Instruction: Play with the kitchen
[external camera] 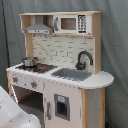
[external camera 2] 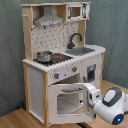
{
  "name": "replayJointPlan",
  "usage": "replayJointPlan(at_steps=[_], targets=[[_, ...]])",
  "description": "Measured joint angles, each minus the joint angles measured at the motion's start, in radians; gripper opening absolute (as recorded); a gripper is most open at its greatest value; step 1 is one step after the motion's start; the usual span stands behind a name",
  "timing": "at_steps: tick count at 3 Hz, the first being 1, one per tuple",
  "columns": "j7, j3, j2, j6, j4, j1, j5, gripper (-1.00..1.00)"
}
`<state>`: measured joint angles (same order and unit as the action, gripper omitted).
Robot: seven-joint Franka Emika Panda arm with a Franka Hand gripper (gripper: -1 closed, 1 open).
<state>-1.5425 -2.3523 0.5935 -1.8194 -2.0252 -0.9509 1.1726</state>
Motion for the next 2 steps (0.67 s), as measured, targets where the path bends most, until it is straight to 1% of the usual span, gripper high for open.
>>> replayJointPlan(at_steps=[1,2], targets=[[0.086,0.001,0.004,0.058,0.049,0.004,0.006,1.00],[0.217,0.011,-0.012,0.125,0.090,0.009,0.018,1.00]])
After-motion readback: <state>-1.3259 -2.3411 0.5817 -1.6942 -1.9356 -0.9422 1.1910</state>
